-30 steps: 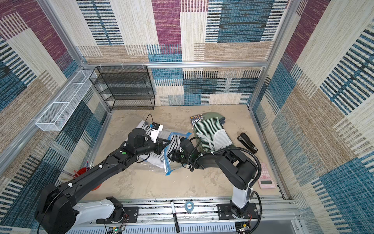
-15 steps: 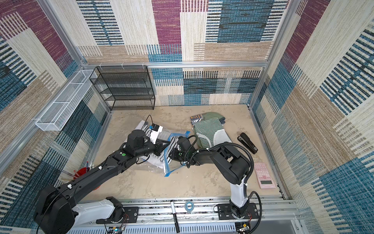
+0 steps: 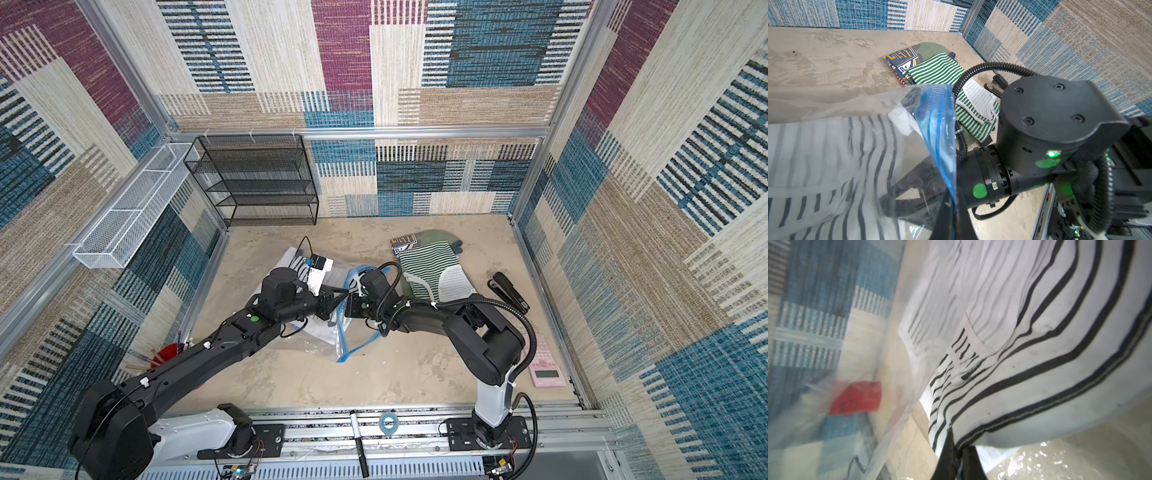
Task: Take the tank top out of the vacuum bag
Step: Take out the tank top from the vacuum bag.
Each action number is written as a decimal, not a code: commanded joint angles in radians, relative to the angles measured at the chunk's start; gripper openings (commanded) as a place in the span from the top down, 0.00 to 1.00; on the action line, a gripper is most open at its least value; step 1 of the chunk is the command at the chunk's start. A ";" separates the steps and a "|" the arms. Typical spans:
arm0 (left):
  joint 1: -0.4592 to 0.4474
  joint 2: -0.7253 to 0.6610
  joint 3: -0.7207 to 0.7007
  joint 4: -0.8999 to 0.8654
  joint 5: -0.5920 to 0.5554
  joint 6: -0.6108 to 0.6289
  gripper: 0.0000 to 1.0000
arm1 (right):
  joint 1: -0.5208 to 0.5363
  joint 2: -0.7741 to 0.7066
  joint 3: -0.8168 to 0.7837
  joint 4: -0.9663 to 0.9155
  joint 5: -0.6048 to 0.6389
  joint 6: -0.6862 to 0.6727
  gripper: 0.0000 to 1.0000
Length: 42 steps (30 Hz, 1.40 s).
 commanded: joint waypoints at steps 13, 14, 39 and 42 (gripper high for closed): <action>0.001 -0.026 -0.017 0.000 -0.025 -0.008 1.00 | 0.000 0.025 0.023 0.024 0.000 -0.030 0.99; 0.001 -0.027 -0.018 0.002 -0.019 -0.009 1.00 | 0.000 0.030 0.017 0.022 0.001 -0.026 0.92; 0.001 -0.038 -0.055 0.014 -0.035 -0.077 1.00 | -0.002 0.123 0.081 -0.063 0.014 -0.093 0.66; 0.001 -0.035 -0.064 0.027 -0.040 -0.082 1.00 | -0.003 0.116 0.092 -0.060 0.013 -0.105 0.81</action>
